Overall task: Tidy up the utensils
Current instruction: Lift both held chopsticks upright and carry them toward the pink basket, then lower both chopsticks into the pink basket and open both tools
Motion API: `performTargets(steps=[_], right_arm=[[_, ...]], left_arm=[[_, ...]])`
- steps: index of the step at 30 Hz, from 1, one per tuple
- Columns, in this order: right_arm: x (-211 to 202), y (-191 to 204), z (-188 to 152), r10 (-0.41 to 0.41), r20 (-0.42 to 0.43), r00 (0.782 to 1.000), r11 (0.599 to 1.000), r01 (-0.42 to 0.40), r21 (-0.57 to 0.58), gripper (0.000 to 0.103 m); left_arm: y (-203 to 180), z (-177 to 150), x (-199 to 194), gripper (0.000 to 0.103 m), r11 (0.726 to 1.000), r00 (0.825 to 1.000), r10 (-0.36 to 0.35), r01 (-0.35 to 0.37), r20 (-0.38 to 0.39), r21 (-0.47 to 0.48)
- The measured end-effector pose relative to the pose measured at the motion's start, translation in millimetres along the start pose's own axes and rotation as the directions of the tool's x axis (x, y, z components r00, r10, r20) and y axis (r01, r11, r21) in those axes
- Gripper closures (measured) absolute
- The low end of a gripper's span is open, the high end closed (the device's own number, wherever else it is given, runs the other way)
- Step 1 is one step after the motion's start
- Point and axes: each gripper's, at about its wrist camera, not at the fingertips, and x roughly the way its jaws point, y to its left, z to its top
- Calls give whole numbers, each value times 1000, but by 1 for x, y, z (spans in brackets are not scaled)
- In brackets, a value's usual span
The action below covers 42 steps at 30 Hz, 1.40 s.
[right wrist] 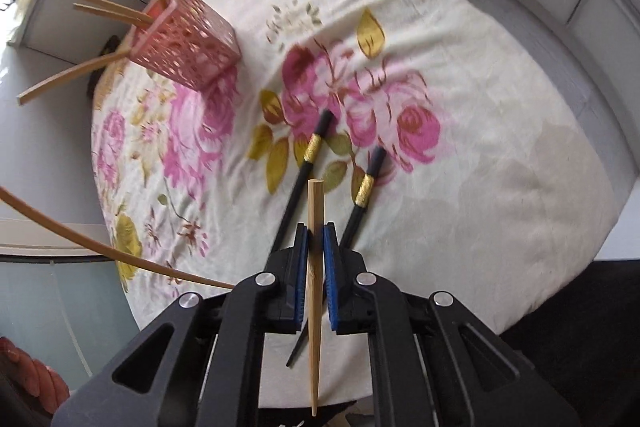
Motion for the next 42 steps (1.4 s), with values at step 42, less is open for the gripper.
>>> performTargets(steps=[42], right_arm=[[-216, 67, 123, 401, 577, 711, 903, -201, -380, 95]], left_arm=[[4, 131, 37, 96, 943, 906, 324, -287, 272, -166]])
